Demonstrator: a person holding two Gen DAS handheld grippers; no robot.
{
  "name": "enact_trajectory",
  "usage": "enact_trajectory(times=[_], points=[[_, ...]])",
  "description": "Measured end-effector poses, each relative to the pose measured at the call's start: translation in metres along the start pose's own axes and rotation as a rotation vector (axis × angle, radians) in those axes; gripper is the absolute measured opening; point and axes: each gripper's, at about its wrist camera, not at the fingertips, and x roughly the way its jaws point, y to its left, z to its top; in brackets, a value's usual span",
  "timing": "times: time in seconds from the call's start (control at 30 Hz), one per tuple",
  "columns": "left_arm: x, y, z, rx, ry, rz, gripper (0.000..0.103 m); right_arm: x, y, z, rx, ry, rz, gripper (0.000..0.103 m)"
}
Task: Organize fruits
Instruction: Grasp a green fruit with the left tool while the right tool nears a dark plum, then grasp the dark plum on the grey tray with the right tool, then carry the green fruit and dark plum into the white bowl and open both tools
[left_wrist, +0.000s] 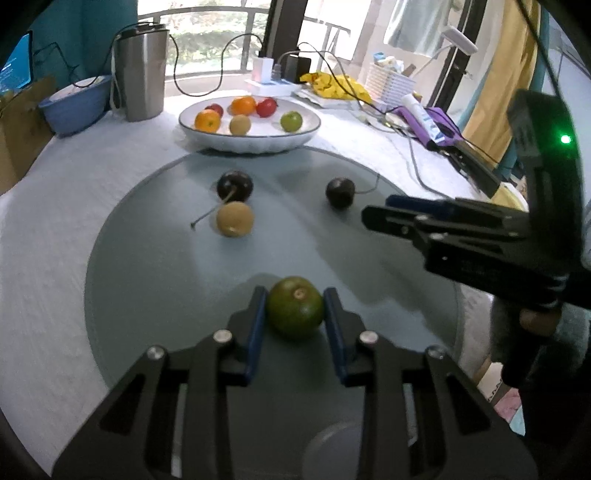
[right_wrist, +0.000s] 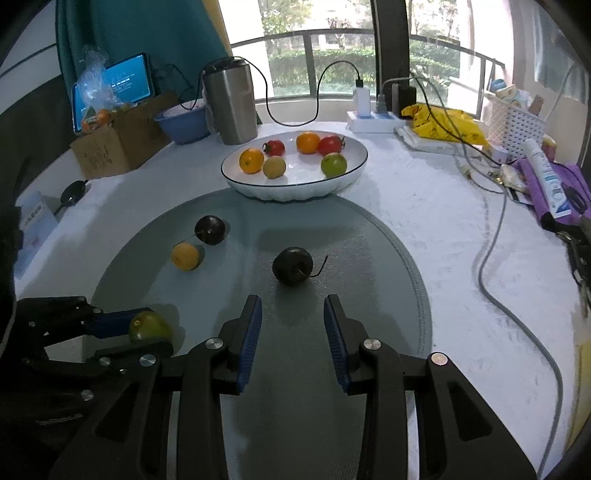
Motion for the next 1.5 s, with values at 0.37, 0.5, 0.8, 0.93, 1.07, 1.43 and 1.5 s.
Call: enact_trajectory(times=[0.37, 0.5, 0.8, 0.93, 1.07, 1.43, 1.5], points=[[0.0, 0.017, 0.016, -0.028, -0.027, 0.008, 0.031, 0.022, -0.009, 0.015, 0.01, 0.027, 0.01, 0.038], [0.001, 0.02, 0.025, -0.028, -0.034, 0.011, 0.031, 0.027, -0.009, 0.021, 0.005, 0.034, 0.026, 0.044], [-0.002, 0.029, 0.042, -0.028, -0.062, 0.022, 0.031, 0.041, -0.002, 0.03, -0.027, 0.057, 0.051, 0.044], [-0.002, 0.032, 0.047, -0.024, -0.066, 0.028, 0.031, 0.043, 0.002, 0.031, -0.039, 0.06, 0.061, 0.034], [-0.002, 0.033, 0.053, -0.021, -0.071, 0.03, 0.031, 0.041, 0.002, 0.034, -0.044, 0.058, 0.066, 0.031], [0.004, 0.034, 0.075, -0.017, -0.088, 0.025, 0.032, 0.033, -0.009, 0.059, -0.042, 0.014, 0.05, 0.031], [0.007, 0.035, 0.08, -0.014, -0.088, 0.025, 0.032, 0.033, -0.011, 0.064, -0.042, 0.01, 0.048, 0.031]])
